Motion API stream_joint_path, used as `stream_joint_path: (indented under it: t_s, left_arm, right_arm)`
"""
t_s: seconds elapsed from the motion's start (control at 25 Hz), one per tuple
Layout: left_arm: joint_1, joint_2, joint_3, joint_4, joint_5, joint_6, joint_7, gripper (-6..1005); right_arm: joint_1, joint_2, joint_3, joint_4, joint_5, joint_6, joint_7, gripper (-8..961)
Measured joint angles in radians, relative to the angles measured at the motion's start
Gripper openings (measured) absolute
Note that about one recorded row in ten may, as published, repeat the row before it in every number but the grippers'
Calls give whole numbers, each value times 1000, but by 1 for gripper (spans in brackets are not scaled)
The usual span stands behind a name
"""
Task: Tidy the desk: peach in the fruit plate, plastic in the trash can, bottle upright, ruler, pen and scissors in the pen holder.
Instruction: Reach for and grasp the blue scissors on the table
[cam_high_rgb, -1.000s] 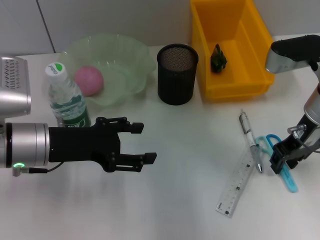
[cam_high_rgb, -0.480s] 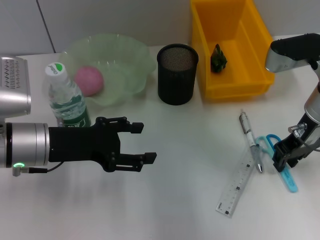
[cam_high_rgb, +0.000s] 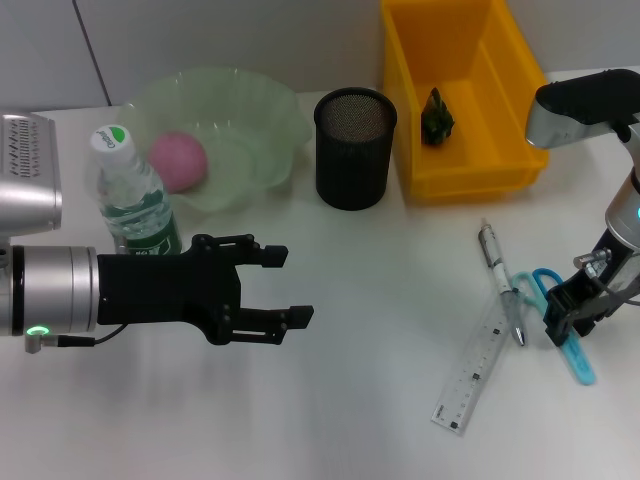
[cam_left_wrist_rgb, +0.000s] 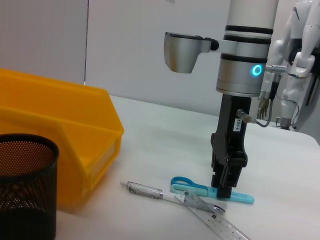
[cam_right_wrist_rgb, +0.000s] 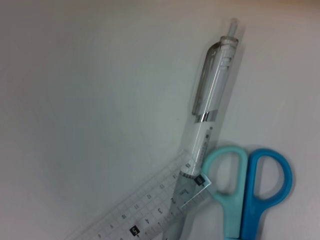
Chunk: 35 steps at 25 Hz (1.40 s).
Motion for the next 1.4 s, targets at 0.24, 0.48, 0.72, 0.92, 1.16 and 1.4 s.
stream_joint_path:
  t_s: [0.24, 0.48, 0.72, 0.92, 1.16, 1.4]
  left_arm:
    - [0, 0, 0, 0, 0, 0, 0, 815]
    - [0, 1, 0, 0, 0, 1, 0, 814]
    - [0, 3, 0, 1, 0, 4, 0, 815]
    - [0, 3, 0, 1, 0, 4, 3, 814]
    - [0, 2, 0, 2, 0, 3, 4, 815]
    - [0, 4, 0, 2, 0, 5, 3, 815]
  right_arm:
    - [0, 1, 0, 0, 0, 3, 0, 303]
    - [0, 1, -1, 0, 0, 4, 1, 303]
    - [1, 1, -1, 1, 0, 4, 1, 303]
    - [2, 1, -2, 2, 0, 4, 2, 302]
    - [3, 1, -2, 5, 0, 3, 2, 302]
    - [3, 1, -3, 5, 0, 3, 2, 302]
